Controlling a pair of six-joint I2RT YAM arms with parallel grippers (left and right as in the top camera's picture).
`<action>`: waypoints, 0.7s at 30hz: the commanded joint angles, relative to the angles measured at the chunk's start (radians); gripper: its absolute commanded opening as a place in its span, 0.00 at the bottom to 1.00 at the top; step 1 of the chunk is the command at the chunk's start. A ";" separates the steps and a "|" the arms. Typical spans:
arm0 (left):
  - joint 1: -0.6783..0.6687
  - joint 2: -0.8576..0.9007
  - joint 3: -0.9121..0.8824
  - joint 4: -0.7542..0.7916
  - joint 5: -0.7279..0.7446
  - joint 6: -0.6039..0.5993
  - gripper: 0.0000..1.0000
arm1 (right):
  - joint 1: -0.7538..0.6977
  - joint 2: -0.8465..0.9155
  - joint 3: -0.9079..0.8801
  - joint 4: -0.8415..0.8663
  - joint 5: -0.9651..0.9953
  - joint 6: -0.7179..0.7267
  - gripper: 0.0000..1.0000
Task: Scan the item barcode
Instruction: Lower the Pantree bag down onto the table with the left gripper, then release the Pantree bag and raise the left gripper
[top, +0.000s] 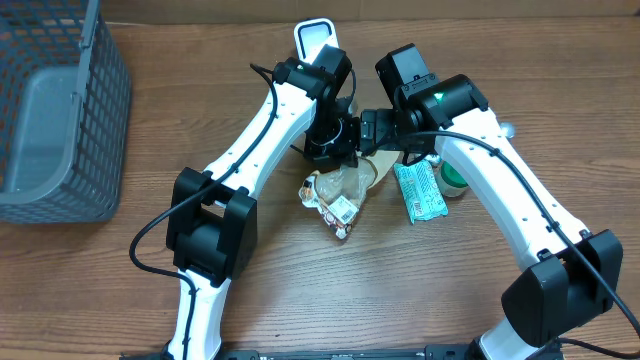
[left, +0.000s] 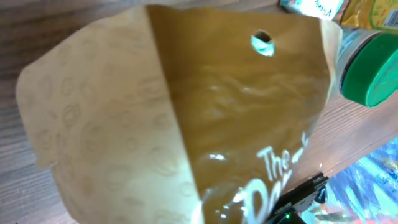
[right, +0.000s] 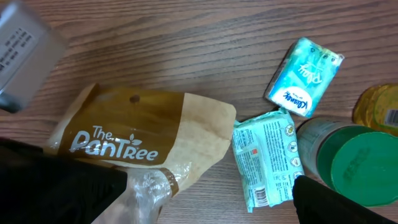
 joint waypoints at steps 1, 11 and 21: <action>-0.006 0.002 -0.002 0.027 0.053 0.016 0.11 | 0.005 -0.003 0.011 0.010 -0.024 0.000 1.00; -0.006 0.002 -0.006 0.052 0.003 0.016 0.10 | 0.005 -0.003 0.011 0.010 -0.024 0.000 1.00; 0.004 0.002 -0.018 0.052 -0.079 0.016 0.07 | 0.005 -0.003 0.011 0.010 -0.024 0.000 1.00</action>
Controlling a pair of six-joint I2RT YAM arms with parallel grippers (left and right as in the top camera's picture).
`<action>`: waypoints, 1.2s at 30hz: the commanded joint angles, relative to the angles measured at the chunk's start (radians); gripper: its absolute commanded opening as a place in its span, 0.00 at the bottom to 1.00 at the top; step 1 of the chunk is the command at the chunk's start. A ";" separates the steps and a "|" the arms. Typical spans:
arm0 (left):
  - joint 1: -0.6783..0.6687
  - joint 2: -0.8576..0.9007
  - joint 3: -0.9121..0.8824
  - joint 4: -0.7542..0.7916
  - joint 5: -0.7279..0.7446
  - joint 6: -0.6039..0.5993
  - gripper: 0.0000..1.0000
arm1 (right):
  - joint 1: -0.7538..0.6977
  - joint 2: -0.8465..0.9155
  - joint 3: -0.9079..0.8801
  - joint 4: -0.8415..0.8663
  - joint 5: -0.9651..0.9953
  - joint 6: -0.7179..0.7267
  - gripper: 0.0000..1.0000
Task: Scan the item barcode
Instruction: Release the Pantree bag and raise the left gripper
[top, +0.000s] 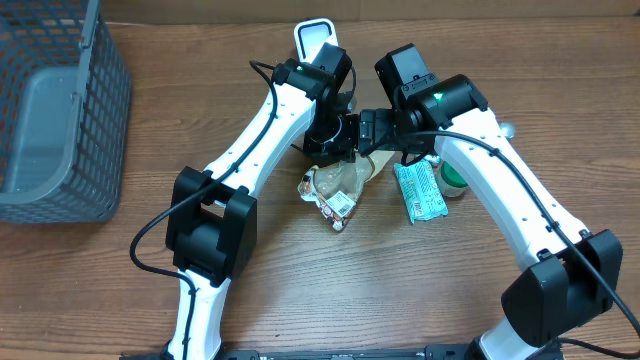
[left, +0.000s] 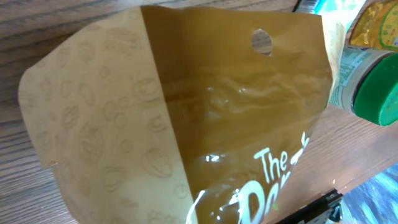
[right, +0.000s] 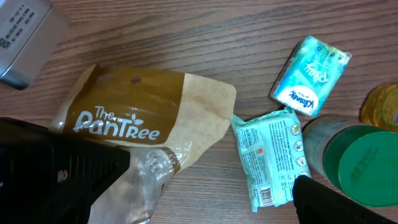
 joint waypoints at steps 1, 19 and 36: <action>0.003 0.002 -0.005 0.002 -0.020 0.016 0.07 | 0.005 -0.003 0.011 0.007 -0.013 -0.002 1.00; 0.060 0.002 -0.028 -0.012 -0.021 0.048 0.08 | 0.005 -0.003 0.011 0.007 -0.013 -0.001 1.00; 0.043 0.002 -0.291 0.338 0.323 -0.045 0.19 | 0.005 -0.003 0.011 0.007 -0.013 -0.001 1.00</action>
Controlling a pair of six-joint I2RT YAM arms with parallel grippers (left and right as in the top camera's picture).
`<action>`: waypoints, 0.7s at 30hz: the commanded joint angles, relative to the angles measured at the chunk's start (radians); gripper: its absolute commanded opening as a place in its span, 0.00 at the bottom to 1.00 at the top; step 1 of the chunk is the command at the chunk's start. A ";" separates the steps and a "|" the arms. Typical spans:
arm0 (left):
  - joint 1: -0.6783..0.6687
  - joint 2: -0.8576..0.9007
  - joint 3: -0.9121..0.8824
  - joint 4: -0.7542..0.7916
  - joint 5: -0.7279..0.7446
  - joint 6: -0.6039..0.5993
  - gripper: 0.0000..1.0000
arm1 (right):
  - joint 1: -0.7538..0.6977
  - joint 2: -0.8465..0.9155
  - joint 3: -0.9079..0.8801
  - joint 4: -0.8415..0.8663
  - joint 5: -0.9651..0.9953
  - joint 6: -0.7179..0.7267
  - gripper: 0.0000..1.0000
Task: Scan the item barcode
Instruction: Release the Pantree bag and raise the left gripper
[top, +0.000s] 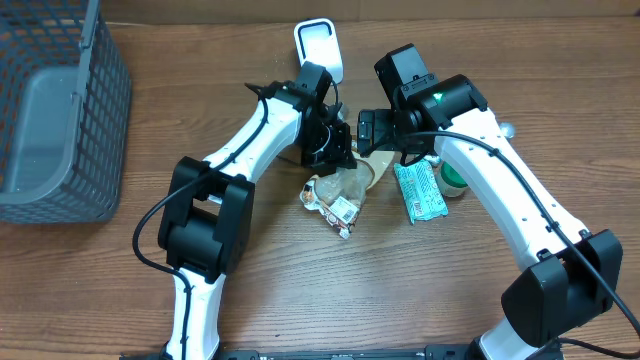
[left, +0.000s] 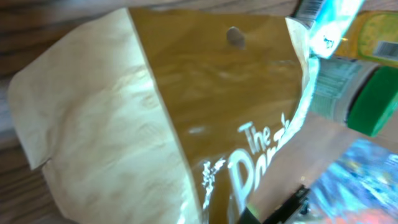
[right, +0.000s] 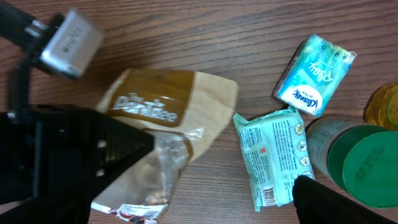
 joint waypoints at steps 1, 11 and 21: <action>-0.016 0.002 -0.038 0.031 0.108 -0.028 0.25 | 0.003 -0.003 0.011 0.006 -0.005 -0.001 1.00; -0.008 0.001 -0.035 0.038 0.108 0.014 1.00 | 0.003 -0.003 0.011 0.006 -0.005 -0.001 1.00; 0.058 0.001 0.055 -0.045 -0.014 0.079 1.00 | 0.003 -0.003 0.011 0.006 -0.005 -0.001 1.00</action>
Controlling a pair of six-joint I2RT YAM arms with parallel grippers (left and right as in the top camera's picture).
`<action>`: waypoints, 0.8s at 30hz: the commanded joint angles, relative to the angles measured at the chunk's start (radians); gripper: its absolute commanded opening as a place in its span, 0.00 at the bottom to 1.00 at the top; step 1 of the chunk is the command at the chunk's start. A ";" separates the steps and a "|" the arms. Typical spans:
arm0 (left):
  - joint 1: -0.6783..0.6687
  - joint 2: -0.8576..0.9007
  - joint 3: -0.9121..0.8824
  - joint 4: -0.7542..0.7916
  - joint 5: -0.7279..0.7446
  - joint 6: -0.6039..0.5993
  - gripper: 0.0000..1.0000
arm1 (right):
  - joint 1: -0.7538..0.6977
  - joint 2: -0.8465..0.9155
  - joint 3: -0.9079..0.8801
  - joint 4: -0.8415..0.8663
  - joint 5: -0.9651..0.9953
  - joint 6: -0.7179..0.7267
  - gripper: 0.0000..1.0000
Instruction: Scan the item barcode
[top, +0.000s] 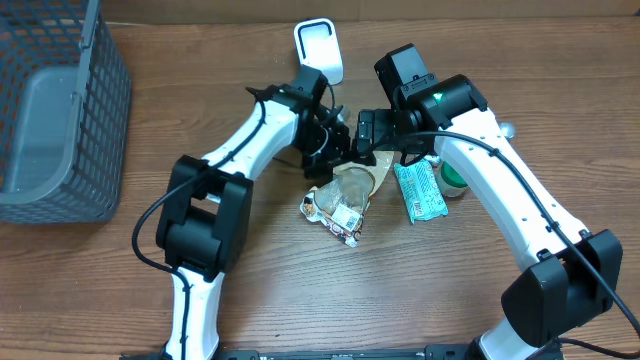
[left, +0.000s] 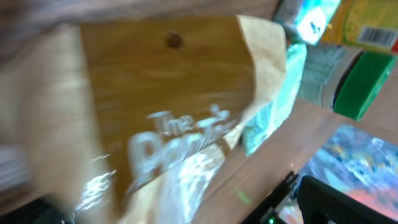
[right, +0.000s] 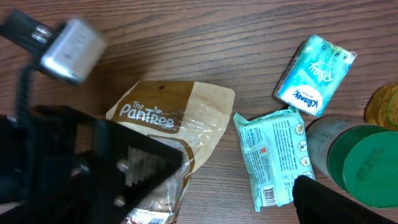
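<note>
A brown-and-clear PanTree snack bag (top: 345, 195) lies on the wooden table, logo side up (right: 180, 118). A white printed label (top: 348, 212) shows at its near end. My left gripper (top: 328, 140) hangs just above the bag's far left part. Its ribbed finger (right: 146, 165) overlaps the bag, which fills the blurred left wrist view (left: 155, 106). A black finger (left: 348, 202) sits at that view's edge, so the gripper looks open. My right gripper (top: 372, 135) hovers open beside it, with one finger (right: 336, 202) over the wipes.
A teal wipes pack (right: 270, 158) with a barcode lies right of the bag. Beyond it are a small tissue pack (right: 314, 74), a green-lidded jar (right: 364, 168) and a yellow tub (right: 385, 106). A white device (top: 318, 42) stands at the back, and a grey basket (top: 50, 110) at far left.
The bag has turned and lies flatter, its top edge showing in full in the right wrist view. My left wrist has rotated over it, and a black finger now shows in its view. The right arm is unmoved.
At first both grippers hung close over the bag's top, the left wrist view filled by brown paper. Then the left arm's elbow had swung leftward and the bag had shifted with it. Now the bag lies turned, logo toward the right gripper.
</note>
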 joint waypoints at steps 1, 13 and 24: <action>0.043 -0.001 0.074 -0.046 -0.111 0.037 1.00 | 0.003 -0.003 0.011 0.006 -0.004 -0.001 1.00; 0.133 -0.074 0.241 -0.264 -0.698 0.105 1.00 | 0.003 -0.003 0.011 0.006 -0.004 -0.001 1.00; 0.159 -0.098 0.241 -0.312 -1.197 0.105 1.00 | 0.003 -0.003 0.011 0.006 -0.004 -0.001 1.00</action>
